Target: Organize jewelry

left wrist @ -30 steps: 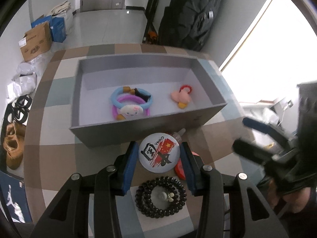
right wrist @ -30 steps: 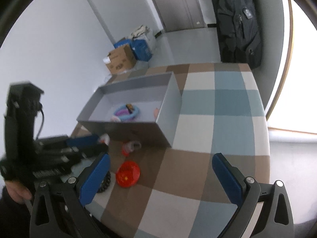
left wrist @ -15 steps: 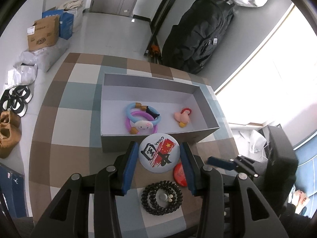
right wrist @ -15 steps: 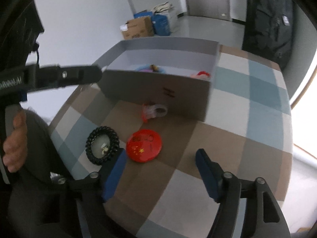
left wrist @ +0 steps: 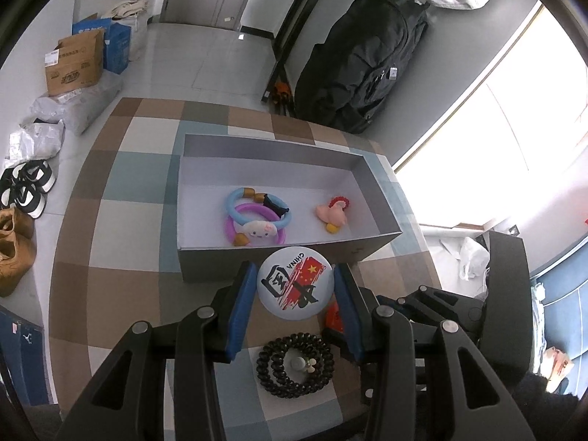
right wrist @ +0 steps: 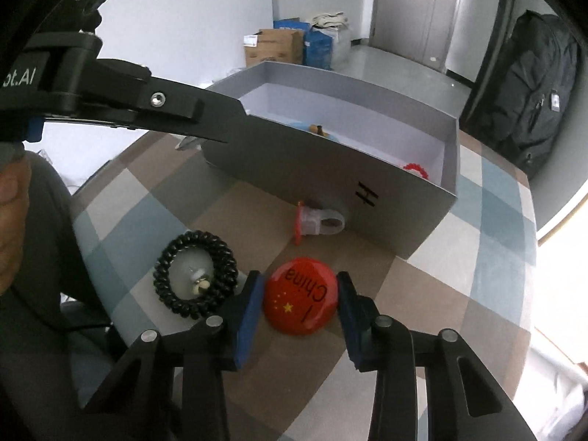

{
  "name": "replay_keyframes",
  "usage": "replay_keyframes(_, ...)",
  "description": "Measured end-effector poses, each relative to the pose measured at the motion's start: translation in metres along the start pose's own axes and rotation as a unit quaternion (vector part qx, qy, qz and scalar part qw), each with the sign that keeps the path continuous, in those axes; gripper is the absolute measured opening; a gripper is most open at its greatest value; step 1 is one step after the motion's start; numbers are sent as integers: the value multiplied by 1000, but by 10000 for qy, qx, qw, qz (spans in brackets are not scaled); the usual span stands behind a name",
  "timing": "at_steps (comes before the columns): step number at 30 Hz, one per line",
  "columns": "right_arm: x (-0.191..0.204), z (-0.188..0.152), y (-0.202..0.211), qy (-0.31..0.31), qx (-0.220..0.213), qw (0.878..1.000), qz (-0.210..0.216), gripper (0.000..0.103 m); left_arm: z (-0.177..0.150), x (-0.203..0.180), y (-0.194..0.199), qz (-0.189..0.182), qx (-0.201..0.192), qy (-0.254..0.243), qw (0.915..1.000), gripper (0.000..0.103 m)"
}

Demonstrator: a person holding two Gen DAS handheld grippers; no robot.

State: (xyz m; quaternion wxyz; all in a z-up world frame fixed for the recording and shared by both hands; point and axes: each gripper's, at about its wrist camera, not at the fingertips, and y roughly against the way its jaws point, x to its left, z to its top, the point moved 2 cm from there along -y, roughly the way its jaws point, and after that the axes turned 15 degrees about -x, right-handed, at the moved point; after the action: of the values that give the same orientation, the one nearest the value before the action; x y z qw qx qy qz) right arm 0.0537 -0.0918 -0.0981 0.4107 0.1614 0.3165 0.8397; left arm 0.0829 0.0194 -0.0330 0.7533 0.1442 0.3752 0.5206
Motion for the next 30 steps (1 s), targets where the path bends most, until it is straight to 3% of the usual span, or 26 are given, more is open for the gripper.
replay_keyframes(4,0,0,2,-92,-59,9999,70,32,0,-2,1,-21,-32,-24,10000,38)
replay_keyframes(6,-7,5,8,-284,-174,9994,120,20,0,-3,2,-41,-52,-21,10000,38)
replay_keyframes(16,-16,7,7,-624,-149,9975,310,18,1,-2,-2,-20,-14,27,10000,38)
replay_keyframes(24,-10,3,2,-343,7,9990,269,37,1,-3,-2,-40,5,-7,10000,38)
replay_keyframes(30,6,-2,4,202,42,9997,136,40,2,0,-2,-67,10,116,9999,38)
